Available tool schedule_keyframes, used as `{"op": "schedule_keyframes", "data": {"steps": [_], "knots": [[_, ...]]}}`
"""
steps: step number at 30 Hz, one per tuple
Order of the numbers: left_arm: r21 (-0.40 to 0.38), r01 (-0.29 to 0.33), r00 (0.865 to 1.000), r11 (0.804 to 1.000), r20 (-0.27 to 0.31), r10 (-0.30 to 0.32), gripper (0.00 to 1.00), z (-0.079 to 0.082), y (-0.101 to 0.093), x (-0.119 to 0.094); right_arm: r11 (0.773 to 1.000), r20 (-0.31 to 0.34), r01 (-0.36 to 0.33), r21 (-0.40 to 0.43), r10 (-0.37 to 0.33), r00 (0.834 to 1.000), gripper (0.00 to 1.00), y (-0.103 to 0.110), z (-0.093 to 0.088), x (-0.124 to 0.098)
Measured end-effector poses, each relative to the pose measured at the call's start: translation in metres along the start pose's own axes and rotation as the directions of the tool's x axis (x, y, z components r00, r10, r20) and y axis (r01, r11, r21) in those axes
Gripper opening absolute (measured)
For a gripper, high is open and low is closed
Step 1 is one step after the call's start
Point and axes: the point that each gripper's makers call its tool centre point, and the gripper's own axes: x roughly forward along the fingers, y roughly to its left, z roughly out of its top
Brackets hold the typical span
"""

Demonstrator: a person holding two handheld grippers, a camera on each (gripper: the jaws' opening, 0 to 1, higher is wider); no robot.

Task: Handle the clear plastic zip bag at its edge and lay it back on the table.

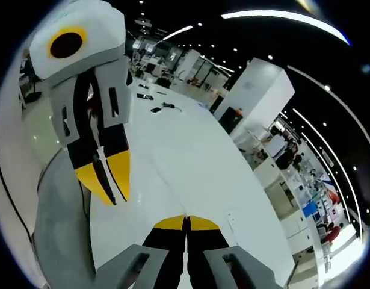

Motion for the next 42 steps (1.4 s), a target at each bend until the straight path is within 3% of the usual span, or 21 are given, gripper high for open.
{"op": "schedule_keyframes", "data": {"steps": [10, 16, 21, 26, 34, 42], "knots": [[-0.024, -0.032, 0.999, 0.999, 0.024, 0.033, 0.06, 0.0, -0.001, -0.013, 1.0, -0.013, 0.01, -0.009, -0.01, 1.0, 0.0, -0.011, -0.004, -0.001], [-0.117, -0.06, 0.996, 0.991, 0.059, 0.067, 0.08, -0.007, -0.001, -0.019, 1.0, -0.024, 0.017, -0.007, -0.017, 1.0, 0.0, -0.019, -0.01, -0.001], [-0.272, -0.089, 0.988, 0.958, 0.099, 0.12, 0.18, -0.019, 0.007, -0.024, 1.0, -0.033, 0.02, -0.004, -0.02, 0.999, 0.0, -0.025, -0.015, 0.0], [-0.364, -0.111, 0.98, 0.925, 0.112, 0.162, 0.21, -0.035, 0.014, -0.026, 1.0, -0.032, 0.023, -0.002, -0.023, 0.999, 0.0, -0.026, -0.016, 0.002], [-0.488, -0.11, 0.976, 0.866, 0.114, 0.188, 0.3, -0.059, 0.011, -0.024, 0.999, -0.032, 0.035, -0.015, -0.035, 0.999, 0.0, -0.033, -0.019, 0.008], [-0.54, -0.119, 0.975, 0.833, 0.097, 0.202, 0.38, -0.077, 0.007, -0.018, 0.997, -0.032, 0.064, -0.03, -0.065, 0.997, 0.0, -0.044, -0.023, 0.019]]}}
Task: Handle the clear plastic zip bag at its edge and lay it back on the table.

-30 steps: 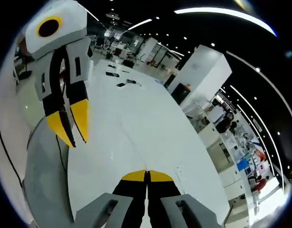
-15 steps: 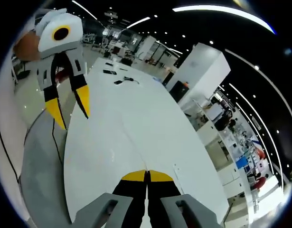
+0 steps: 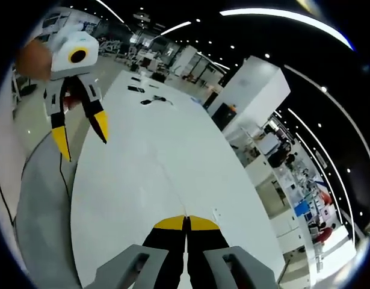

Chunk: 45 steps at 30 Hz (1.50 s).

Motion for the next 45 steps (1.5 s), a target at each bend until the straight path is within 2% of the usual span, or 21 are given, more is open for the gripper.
{"op": "schedule_keyframes", "data": {"steps": [8, 13, 16, 25, 27, 30, 34, 35, 45], "knots": [[-0.029, -0.002, 1.0, 1.0, -0.008, 0.002, 0.42, -0.01, 0.006, 0.005, 0.999, -0.008, 0.034, 0.003, -0.034, 0.999, 0.0, -0.016, -0.009, 0.021], [-0.047, -0.005, 1.0, 0.999, -0.012, 0.004, 0.43, -0.015, 0.01, 0.007, 0.996, -0.045, 0.079, -0.036, -0.08, 0.996, 0.0, -0.026, -0.021, 0.046], [-0.057, -0.007, 1.0, 0.998, -0.014, 0.006, 0.43, -0.017, 0.013, 0.009, 0.992, -0.044, 0.111, -0.061, -0.114, 0.993, 0.0, -0.031, -0.022, 0.057], [-0.081, -0.03, 0.999, 0.996, -0.016, 0.029, 0.44, -0.022, 0.024, 0.009, 0.987, -0.018, 0.138, -0.086, -0.14, 0.99, 0.0, -0.029, -0.035, 0.091], [-0.086, -0.029, 0.999, 0.996, -0.026, 0.027, 0.43, -0.026, 0.024, 0.01, 0.987, 0.023, 0.125, -0.1, -0.123, 0.992, 0.0, -0.022, -0.035, 0.099], [-0.096, -0.029, 0.999, 0.995, -0.04, 0.025, 0.43, -0.031, 0.024, 0.011, 0.982, 0.006, 0.132, -0.138, -0.133, 0.991, 0.0, -0.013, -0.049, 0.11], [-0.105, -0.036, 0.998, 0.994, -0.047, 0.031, 0.43, -0.035, 0.026, 0.012, 0.991, -0.013, 0.085, -0.101, -0.087, 0.996, 0.0, 0.008, -0.064, 0.121], [-0.108, -0.036, 0.998, 0.994, -0.05, 0.031, 0.43, -0.036, 0.027, 0.012, 0.991, -0.019, 0.077, -0.113, -0.08, 0.997, 0.0, 0.015, -0.069, 0.125], [-0.12, -0.038, 0.997, 0.992, -0.072, 0.029, 0.42, -0.041, 0.027, 0.015, 0.993, -0.043, 0.026, -0.118, -0.031, 0.999, 0.0, 0.058, -0.09, 0.139]]}}
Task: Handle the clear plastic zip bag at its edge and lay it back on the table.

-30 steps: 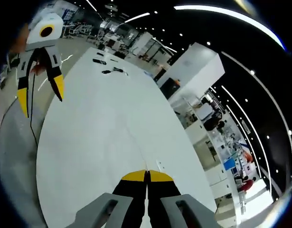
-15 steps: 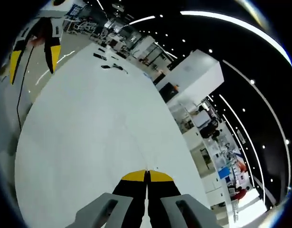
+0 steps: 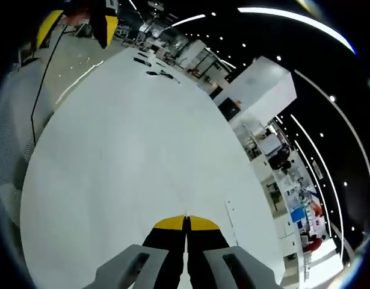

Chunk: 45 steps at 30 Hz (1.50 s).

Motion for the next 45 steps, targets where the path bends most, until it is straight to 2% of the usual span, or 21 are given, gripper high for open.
{"op": "schedule_keyframes", "data": {"steps": [5, 7, 9, 19, 23, 28, 32, 37, 45], "knots": [[-0.003, 0.0, 1.0, 1.0, -0.01, 0.0, 0.42, -0.003, 0.0, 0.001, 0.999, -0.031, -0.015, 0.032, 0.016, 0.999, 0.0, 0.021, -0.015, 0.011], [-0.004, -0.001, 1.0, 1.0, -0.014, 0.001, 0.42, -0.005, 0.001, 0.001, 0.998, -0.028, -0.014, 0.069, 0.016, 0.999, 0.0, 0.024, -0.017, 0.013], [-0.006, 0.0, 1.0, 1.0, -0.02, 0.0, 0.41, -0.007, 0.001, 0.001, 0.998, -0.03, -0.015, 0.064, 0.017, 0.999, 0.0, 0.028, -0.019, 0.015], [-0.013, -0.002, 1.0, 1.0, -0.025, 0.002, 0.41, -0.01, 0.0, 0.003, 0.996, -0.02, -0.041, 0.074, 0.042, 0.999, 0.0, 0.041, -0.015, 0.023], [-0.013, 0.003, 1.0, 1.0, -0.029, -0.004, 0.41, -0.011, -0.001, 0.004, 0.997, -0.032, -0.049, 0.067, 0.051, 0.998, 0.0, 0.046, -0.019, 0.026], [-0.012, 0.009, 0.999, 1.0, -0.034, -0.009, 0.41, -0.014, -0.004, 0.005, 0.993, -0.035, -0.065, 0.098, 0.069, 0.997, 0.0, 0.053, -0.021, 0.025], [-0.011, 0.012, 0.999, 1.0, -0.036, -0.012, 0.41, -0.014, -0.004, 0.006, 0.989, -0.044, -0.079, 0.121, 0.085, 0.995, 0.02, 0.059, -0.025, 0.026], [-0.009, 0.012, 0.999, 1.0, -0.032, -0.012, 0.41, -0.013, -0.005, 0.006, 0.989, -0.049, -0.107, 0.105, 0.113, 0.992, 0.06, 0.069, -0.024, 0.027], [-0.009, 0.014, 0.999, 1.0, -0.03, -0.014, 0.41, -0.013, -0.006, 0.005, 0.981, -0.067, -0.132, 0.142, 0.143, 0.987, 0.11, 0.079, -0.032, 0.025]]}}
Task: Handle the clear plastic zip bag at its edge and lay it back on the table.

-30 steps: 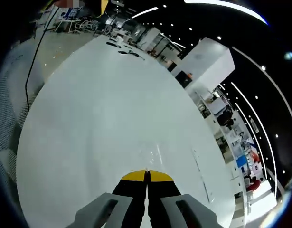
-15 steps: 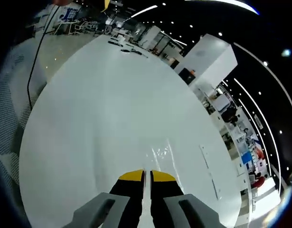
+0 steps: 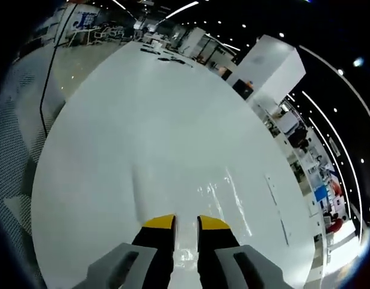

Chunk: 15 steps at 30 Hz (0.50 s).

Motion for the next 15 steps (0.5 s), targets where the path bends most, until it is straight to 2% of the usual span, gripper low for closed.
{"op": "schedule_keyframes", "data": {"steps": [15], "knots": [[0.005, 0.0, 1.0, 1.0, 0.002, 0.0, 0.41, -0.002, -0.003, -0.003, 0.999, -0.015, -0.045, -0.001, 0.045, 0.999, 0.17, 0.019, -0.005, -0.003]]}}
